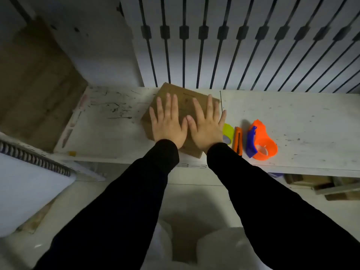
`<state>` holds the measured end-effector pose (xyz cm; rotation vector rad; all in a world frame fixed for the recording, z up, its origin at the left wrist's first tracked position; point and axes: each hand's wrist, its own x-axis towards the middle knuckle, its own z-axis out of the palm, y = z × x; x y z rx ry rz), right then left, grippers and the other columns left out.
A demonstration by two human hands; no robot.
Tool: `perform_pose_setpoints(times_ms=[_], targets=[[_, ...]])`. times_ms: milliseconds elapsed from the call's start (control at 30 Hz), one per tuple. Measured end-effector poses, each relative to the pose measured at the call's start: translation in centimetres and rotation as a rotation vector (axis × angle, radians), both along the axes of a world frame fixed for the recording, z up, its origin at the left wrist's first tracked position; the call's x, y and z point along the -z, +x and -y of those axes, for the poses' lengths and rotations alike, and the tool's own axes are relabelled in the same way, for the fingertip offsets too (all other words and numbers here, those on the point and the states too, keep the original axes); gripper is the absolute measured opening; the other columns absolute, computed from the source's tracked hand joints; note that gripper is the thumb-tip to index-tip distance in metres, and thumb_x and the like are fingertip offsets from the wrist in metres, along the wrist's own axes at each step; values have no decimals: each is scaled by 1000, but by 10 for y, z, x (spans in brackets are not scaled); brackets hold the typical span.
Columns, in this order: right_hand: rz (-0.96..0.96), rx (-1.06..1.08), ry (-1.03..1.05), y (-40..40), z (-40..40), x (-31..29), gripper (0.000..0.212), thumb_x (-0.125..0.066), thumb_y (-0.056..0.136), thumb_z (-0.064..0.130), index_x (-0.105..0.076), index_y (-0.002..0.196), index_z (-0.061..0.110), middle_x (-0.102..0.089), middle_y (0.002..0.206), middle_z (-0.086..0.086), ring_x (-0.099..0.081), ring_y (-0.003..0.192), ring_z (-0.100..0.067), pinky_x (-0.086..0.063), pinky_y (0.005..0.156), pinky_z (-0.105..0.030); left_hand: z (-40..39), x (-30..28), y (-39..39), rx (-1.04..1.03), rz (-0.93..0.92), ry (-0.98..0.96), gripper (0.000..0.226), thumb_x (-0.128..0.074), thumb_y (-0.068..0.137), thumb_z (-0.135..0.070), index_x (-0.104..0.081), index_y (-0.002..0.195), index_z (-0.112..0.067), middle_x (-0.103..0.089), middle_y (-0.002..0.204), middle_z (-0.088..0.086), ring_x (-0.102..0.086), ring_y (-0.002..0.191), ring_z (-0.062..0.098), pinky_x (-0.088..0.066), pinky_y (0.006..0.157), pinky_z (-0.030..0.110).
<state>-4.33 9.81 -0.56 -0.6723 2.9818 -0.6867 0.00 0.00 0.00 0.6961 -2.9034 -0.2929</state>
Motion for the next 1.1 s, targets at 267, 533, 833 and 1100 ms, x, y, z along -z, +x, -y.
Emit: perform_pose_setpoints(times_ms=[267, 533, 833, 1100], targets=[[8, 81, 7, -37, 15, 52, 54, -22, 96, 51, -21, 146, 32, -1, 160, -8, 7, 147, -32, 11, 115, -52, 18, 58, -34, -45, -62, -46, 65, -20, 96, -50, -8, 150, -16, 0, 161, 6, 6, 148, 29, 4, 118, 48], [48, 69, 110, -40, 22, 71, 55, -22, 95, 50, -24, 146, 30, -7, 160, -8, 4, 147, -33, 6, 117, -50, 16, 85, -35, -64, -154, -29, 48, -29, 96, -43, -48, 135, -24, -29, 155, 4, -13, 147, 29, 2, 118, 51], [147, -22, 46, 19, 2, 49, 49, -27, 96, 40, -32, 142, 25, -5, 160, -11, 3, 146, -37, -3, 119, -51, -15, 68, 22, -85, -91, -4, 52, -21, 98, -43, -27, 146, -23, -10, 160, 7, 2, 147, 32, 6, 118, 53], [206, -3, -80, 77, -23, 29, 56, -29, 95, 43, -21, 147, 22, -10, 158, -18, -16, 144, -38, -18, 117, -50, -41, 38, 84, -92, -185, -1, 53, -26, 98, -42, -26, 146, -20, 0, 159, 16, 5, 147, 32, 6, 118, 50]])
